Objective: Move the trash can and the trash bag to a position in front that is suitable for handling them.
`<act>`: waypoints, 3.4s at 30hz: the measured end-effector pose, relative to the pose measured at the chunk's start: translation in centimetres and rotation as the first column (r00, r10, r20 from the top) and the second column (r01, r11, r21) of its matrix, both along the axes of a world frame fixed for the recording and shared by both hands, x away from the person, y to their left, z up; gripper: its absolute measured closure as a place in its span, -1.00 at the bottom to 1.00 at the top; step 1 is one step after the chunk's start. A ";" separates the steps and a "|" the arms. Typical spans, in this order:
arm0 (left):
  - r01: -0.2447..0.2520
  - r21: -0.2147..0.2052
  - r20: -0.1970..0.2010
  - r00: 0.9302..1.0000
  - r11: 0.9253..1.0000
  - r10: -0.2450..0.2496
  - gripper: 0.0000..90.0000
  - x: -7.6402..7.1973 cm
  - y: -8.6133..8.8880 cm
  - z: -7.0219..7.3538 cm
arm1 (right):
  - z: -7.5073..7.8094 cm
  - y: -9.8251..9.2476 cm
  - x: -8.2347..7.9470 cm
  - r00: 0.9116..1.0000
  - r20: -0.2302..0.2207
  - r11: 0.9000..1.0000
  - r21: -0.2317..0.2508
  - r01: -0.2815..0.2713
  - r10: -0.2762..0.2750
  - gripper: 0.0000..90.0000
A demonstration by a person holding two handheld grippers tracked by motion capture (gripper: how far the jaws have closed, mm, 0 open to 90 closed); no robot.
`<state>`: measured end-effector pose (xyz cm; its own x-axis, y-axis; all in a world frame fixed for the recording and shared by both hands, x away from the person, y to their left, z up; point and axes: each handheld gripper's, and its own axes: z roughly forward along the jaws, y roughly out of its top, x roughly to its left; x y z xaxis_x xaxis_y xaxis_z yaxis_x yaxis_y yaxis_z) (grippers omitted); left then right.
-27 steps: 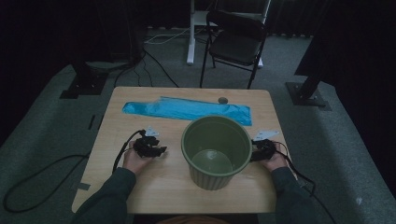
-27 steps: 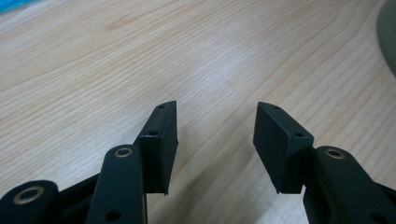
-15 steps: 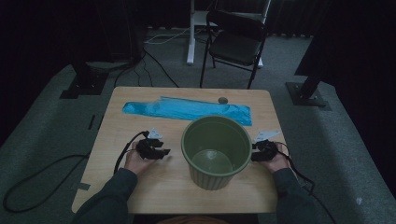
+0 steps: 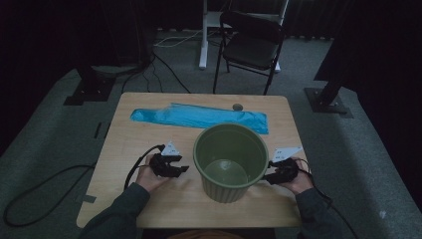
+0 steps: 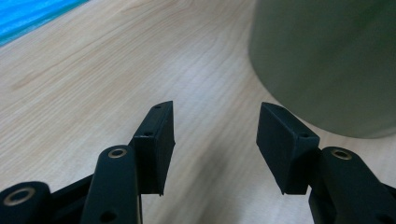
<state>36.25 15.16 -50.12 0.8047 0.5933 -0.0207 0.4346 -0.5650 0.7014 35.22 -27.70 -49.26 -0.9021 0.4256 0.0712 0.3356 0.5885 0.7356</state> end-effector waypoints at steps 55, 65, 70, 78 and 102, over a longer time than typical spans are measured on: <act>-0.236 -0.062 -0.005 0.972 0.970 0.236 0.01 1.8 6.8 0.7 | -2.9 3.5 16.2 0.921 0.086 0.909 -0.148 0.390 -0.381 0.22; -0.239 -0.064 -0.013 0.971 0.969 0.238 0.00 1.9 7.0 0.5 | -3.3 3.0 18.5 0.914 0.036 0.898 -0.175 0.405 -0.405 0.18; -0.238 -0.061 -0.013 0.971 0.969 0.238 0.00 1.9 6.9 0.5 | -3.4 4.1 19.1 0.930 0.021 0.910 -0.203 0.362 -0.366 0.15; -0.240 -0.055 -0.016 0.971 0.969 0.239 0.00 1.9 6.9 0.4 | -3.5 4.2 19.6 0.921 -0.011 0.904 -0.192 0.381 -0.390 0.43; -0.239 -0.051 -0.020 0.971 0.970 0.238 -0.01 2.0 6.8 0.3 | -3.0 3.1 9.6 0.953 0.017 0.912 -0.285 0.296 -0.304 0.96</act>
